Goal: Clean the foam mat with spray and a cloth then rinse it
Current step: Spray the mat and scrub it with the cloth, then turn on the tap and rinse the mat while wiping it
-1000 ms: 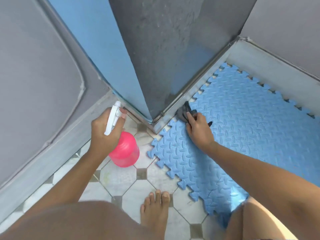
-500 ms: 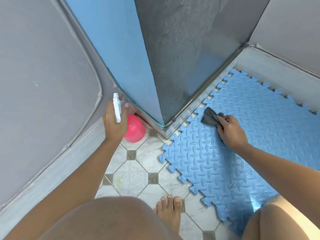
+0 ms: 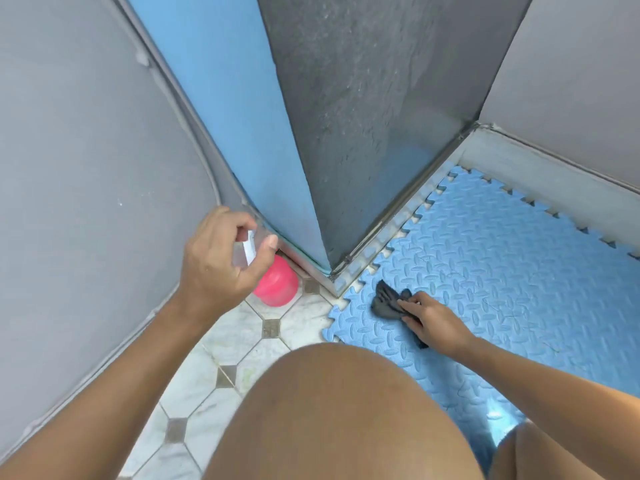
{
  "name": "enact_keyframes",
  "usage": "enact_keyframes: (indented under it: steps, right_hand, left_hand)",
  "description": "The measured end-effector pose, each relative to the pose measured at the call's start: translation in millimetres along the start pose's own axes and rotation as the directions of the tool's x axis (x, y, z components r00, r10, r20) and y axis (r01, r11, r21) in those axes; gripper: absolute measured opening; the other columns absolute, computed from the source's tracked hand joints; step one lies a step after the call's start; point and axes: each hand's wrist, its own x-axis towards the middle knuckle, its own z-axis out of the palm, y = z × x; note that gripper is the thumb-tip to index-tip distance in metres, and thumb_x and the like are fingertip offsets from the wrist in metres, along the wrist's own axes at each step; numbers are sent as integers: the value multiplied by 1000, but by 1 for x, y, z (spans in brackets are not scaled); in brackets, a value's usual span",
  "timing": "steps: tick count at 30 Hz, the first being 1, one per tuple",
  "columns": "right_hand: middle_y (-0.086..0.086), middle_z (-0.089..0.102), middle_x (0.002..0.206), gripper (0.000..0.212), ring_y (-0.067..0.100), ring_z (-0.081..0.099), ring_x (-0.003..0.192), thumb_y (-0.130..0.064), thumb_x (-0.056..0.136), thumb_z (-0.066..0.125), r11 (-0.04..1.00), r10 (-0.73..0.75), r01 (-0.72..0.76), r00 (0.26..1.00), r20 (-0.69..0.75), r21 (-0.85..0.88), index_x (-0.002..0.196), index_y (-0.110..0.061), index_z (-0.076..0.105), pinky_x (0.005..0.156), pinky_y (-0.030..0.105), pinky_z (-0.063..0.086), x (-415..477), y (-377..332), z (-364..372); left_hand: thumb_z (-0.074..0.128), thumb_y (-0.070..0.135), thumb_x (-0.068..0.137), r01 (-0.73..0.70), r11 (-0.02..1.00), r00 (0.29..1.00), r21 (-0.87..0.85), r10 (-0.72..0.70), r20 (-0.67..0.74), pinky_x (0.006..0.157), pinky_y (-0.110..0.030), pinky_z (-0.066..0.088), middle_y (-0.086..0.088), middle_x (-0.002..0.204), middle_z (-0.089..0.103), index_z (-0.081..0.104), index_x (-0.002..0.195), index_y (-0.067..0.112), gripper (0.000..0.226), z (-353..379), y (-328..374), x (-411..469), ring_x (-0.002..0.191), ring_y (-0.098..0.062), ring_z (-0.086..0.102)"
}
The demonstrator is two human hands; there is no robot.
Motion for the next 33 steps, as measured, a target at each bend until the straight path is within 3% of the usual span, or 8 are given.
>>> enact_keyframes:
  steps: [3,10,14,17,19,23,28,33]
  right_hand:
    - [-4,55,110,33,18,60,93,-29,100,56,993,78,-78,997,9,86,132,-25,63,79,31,49,-3,-3,-38]
    - [-2,58,90,15,12,57,82,-27,98,60,927,269,-131,885,-380,351,107,-24,71,71,30,41,-6,-6,-203]
    - [4,58,65,24,16,56,62,-20,96,59,908,293,-57,793,-534,415,73,-16,63,59,29,44,-16,-14,-296]
    - [6,64,87,12,10,60,62,-22,94,63,860,388,-41,701,-598,509,94,-14,72,46,15,45,-17,-17,-343]
    - [2,66,100,17,9,65,75,-28,92,64,836,433,-36,657,-617,548,102,-19,74,61,18,49,-14,-15,-361]
    - [2,69,95,20,13,68,80,-36,87,61,811,441,-17,674,-592,585,97,-25,75,62,23,49,-11,-13,-379]
    - [0,71,95,28,14,70,81,-37,88,62,806,445,-27,685,-576,591,106,-22,75,65,26,54,-1,-11,-383]
    - [1,66,59,15,13,59,50,-19,96,61,763,476,-29,701,-531,646,93,-13,74,51,26,48,11,-23,-376]
  left_hand:
    - [64,13,98,-149,988,989,-36,149,-8,49,-34,44,-5,63,53,64,76,-1,25,-1,58,59,58,-15,41]
    - [60,22,98,-419,907,907,-37,420,10,49,-35,45,10,67,42,65,85,6,22,15,185,227,55,-31,54]
    - [46,32,103,-339,931,933,135,315,174,61,-37,40,-6,88,68,62,100,7,30,30,226,318,76,-38,63]
    - [42,38,107,-311,886,928,343,206,310,68,-39,38,-15,106,68,56,100,6,35,51,245,373,95,-40,64]
    - [40,45,108,-327,843,889,426,121,442,73,-38,39,-16,113,68,54,95,9,41,69,254,397,106,-38,64]
    - [43,40,109,-306,830,798,466,-43,601,78,-38,44,-11,124,64,65,114,8,39,97,252,417,114,-34,62]
    - [38,33,111,-361,849,763,387,31,645,73,-39,40,-7,78,46,42,71,5,49,101,233,425,80,-30,50]
    - [36,40,111,-495,817,715,296,189,674,67,-38,38,-6,69,40,42,67,8,54,107,223,429,74,-33,49]
